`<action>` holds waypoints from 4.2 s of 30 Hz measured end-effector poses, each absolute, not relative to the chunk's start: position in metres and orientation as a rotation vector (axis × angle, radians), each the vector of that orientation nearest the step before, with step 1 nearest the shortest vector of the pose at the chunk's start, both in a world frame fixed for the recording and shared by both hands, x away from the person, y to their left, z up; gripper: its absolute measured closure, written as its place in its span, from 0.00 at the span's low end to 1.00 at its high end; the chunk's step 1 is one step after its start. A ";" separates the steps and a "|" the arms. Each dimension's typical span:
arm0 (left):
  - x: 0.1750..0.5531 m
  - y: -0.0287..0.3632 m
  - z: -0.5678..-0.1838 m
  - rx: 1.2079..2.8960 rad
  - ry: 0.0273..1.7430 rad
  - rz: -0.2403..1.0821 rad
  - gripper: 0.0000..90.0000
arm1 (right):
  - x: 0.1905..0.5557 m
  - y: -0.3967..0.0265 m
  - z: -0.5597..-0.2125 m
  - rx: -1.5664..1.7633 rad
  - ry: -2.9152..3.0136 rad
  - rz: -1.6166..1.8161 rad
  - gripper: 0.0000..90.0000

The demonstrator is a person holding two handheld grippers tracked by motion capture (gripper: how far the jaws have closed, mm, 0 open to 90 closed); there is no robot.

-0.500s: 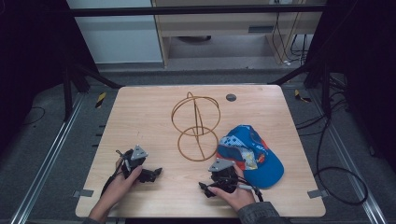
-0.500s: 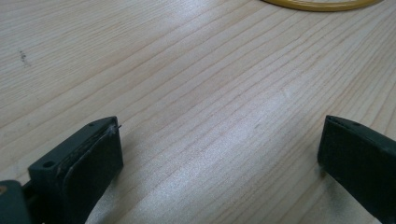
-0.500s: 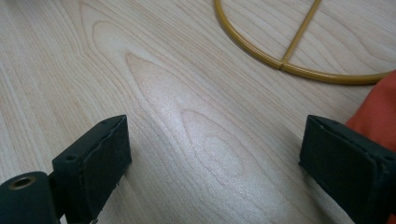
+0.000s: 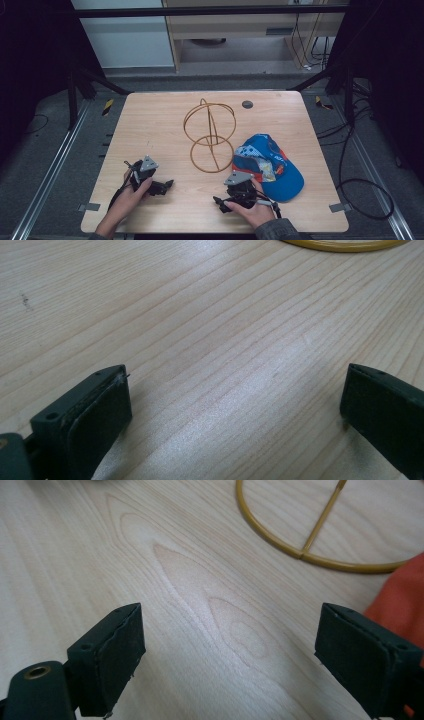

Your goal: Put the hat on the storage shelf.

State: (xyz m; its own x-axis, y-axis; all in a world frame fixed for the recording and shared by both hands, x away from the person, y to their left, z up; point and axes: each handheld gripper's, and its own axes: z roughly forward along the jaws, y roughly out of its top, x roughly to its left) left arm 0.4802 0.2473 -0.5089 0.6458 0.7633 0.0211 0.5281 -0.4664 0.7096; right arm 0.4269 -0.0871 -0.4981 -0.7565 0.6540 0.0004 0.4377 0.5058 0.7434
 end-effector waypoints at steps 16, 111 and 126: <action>0.480 0.247 -0.509 2.179 1.001 0.446 0.00 | 0.405 -0.170 -0.462 0.975 2.339 1.014 0.21; 0.480 0.248 -0.509 2.180 0.998 0.444 0.00 | 0.489 -0.246 -0.365 1.175 2.531 0.811 1.00; 0.480 0.248 -0.509 2.181 0.998 0.444 0.00 | 0.481 -0.262 -0.322 1.140 2.433 0.880 1.00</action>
